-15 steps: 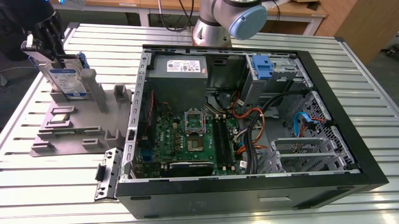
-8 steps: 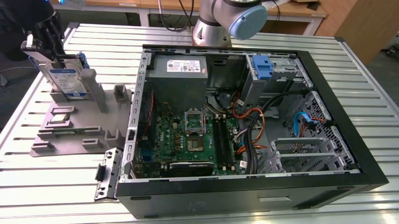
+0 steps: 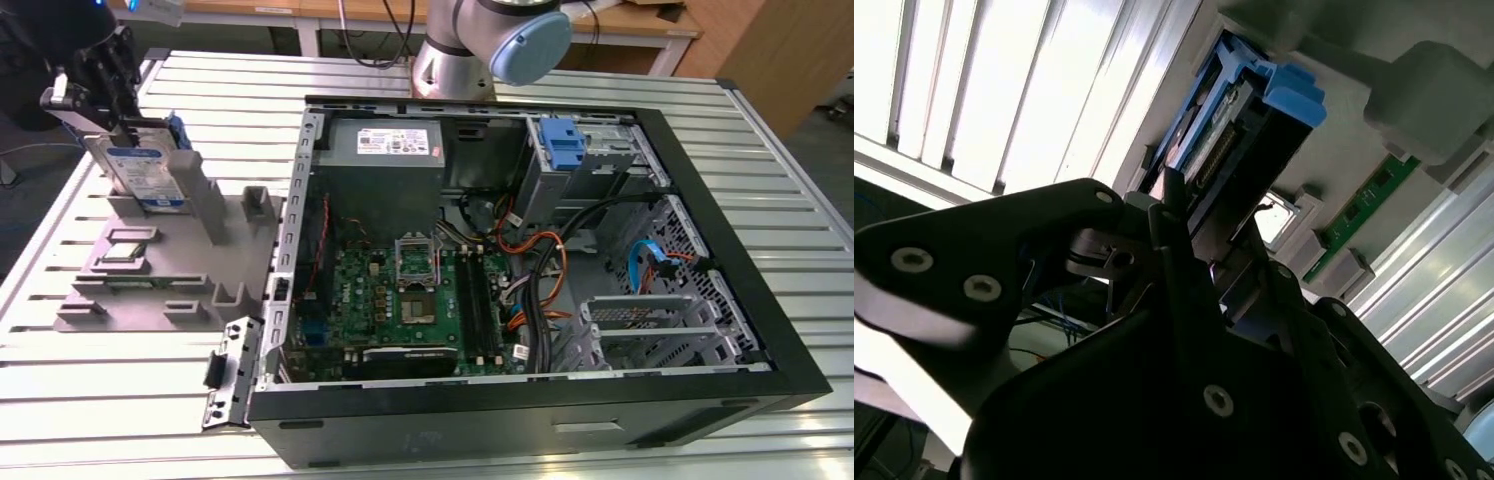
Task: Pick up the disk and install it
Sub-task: 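Pick up the disk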
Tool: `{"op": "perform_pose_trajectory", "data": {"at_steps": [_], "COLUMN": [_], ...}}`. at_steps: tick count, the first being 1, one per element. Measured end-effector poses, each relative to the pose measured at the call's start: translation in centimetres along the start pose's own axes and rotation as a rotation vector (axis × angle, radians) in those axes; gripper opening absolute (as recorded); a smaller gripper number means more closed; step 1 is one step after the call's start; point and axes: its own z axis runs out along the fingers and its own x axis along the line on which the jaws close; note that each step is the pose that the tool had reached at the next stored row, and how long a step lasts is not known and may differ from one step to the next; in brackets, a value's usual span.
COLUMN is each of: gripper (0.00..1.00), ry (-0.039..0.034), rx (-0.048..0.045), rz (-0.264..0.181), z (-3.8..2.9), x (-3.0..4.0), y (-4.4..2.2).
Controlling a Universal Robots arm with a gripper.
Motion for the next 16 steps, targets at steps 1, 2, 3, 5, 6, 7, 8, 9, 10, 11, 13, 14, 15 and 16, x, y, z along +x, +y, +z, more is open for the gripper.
{"op": "perform_pose_trajectory", "data": {"at_steps": [1,2,3,5,6,7,8,9,10,11,13,14,15,16], "gripper": [0.35,0.35,0.35,0.35,0.35,0.35,0.35,0.35,0.35,0.35,0.35,0.35,0.35,0.35], "ry": [0.0000,0.0001,0.0002,0.0003,0.0004,0.0003,0.0003,0.0003,0.0003,0.0003,0.0005,0.0006,0.0006,0.0006], "rx": [-0.0001,-0.0002,-0.0003,-0.0004,-0.0005,-0.0004,-0.0004,-0.0004,-0.0004,-0.0004,-0.0006,-0.0006,-0.0007,-0.0007], "rz": [-0.001,-0.003,-0.006,-0.009,-0.009,-0.009,-0.009,-0.009,-0.009,-0.011,-0.018,-0.018,-0.018,-0.018], "z": [0.01,0.02,0.03,0.04,0.03,0.04,0.04,0.04,0.04,0.05,0.05,0.05,0.04,0.04], "x": [0.00,0.00,0.00,0.00,0.00,0.00,0.00,0.00,0.00,0.00,0.00,0.00,0.00,0.00], "y": [0.00,0.00,0.00,0.00,0.00,0.00,0.00,0.00,0.00,-0.03,-0.04,-0.04,-0.04,-0.04]}}
